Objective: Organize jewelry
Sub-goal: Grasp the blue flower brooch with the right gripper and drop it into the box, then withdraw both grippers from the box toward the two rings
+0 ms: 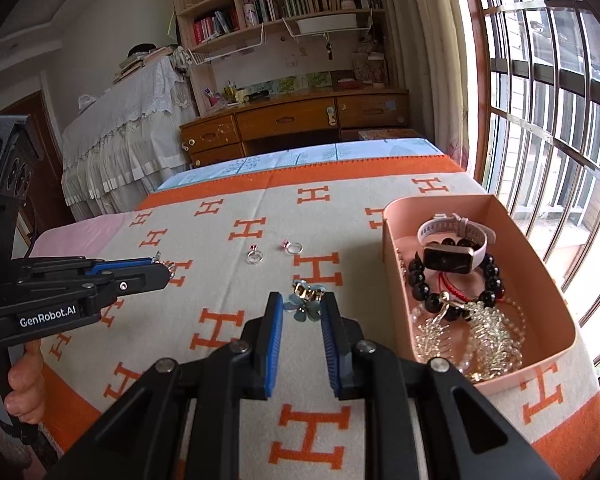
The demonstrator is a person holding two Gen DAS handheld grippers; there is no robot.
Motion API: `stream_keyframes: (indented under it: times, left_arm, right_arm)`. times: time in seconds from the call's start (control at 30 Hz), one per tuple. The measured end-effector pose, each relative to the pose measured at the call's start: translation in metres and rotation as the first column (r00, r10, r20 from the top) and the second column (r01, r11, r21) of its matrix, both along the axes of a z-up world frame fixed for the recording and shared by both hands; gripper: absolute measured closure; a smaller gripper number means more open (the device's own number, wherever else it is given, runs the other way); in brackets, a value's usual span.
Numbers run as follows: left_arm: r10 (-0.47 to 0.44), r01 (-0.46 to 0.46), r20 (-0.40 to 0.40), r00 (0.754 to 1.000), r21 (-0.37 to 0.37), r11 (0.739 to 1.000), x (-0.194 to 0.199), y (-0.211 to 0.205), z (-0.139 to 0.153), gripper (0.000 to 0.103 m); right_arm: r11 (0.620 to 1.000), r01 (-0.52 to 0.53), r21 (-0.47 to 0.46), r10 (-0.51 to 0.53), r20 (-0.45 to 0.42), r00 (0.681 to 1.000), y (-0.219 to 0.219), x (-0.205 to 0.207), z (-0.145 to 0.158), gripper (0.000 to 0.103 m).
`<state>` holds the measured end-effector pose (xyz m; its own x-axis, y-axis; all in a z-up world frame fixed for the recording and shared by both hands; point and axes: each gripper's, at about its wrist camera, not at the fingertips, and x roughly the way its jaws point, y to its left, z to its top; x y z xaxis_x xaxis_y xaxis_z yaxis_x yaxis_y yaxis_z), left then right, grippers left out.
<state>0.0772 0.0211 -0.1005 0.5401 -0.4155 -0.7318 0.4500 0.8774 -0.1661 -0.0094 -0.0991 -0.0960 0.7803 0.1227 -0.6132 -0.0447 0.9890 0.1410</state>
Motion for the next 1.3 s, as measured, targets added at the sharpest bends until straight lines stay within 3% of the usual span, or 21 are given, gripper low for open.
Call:
stream_keyframes:
  times: [0.27, 0.43, 0.57, 1.03, 1.2, 1.3]
  left_arm:
    - [-0.100, 0.102, 0.052, 0.994, -0.042, 0.994, -0.007, -0.082, 0.037, 0.090]
    - [-0.133, 0.134, 0.042, 0.990, -0.019, 0.991, 0.005, -0.128, 0.038, 0.090]
    - [-0.131, 0.131, 0.009, 0.991, 0.005, 0.991, 0.023, -0.154, 0.028, 0.090]
    - [-0.042, 0.047, -0.079, 0.996, 0.074, 0.996, 0.086, -0.190, -0.017, 0.090]
    - [-0.033, 0.039, -0.088, 0.996, 0.062, 0.997, 0.088, -0.188, -0.018, 0.075]
    - [-0.018, 0.022, -0.090, 0.996, 0.048, 0.999, 0.088, -0.182, -0.016, 0.074]
  right_arm:
    - [0.992, 0.122, 0.034, -0.125, 0.102, 0.987, -0.074, -0.019, 0.036, 0.084]
    - [0.981, 0.187, 0.059, -0.192, 0.097, 0.977, -0.122, -0.019, 0.043, 0.084]
    - [0.981, 0.172, 0.084, -0.177, 0.053, 0.983, -0.145, -0.006, 0.040, 0.084]
    - [0.993, 0.089, 0.072, -0.082, -0.102, 0.991, -0.161, 0.073, 0.012, 0.083]
    - [0.990, 0.089, 0.109, -0.075, -0.130, 0.989, -0.165, 0.082, 0.007, 0.083]
    - [0.990, 0.102, 0.100, -0.089, -0.126, 0.988, -0.166, 0.080, 0.008, 0.083]
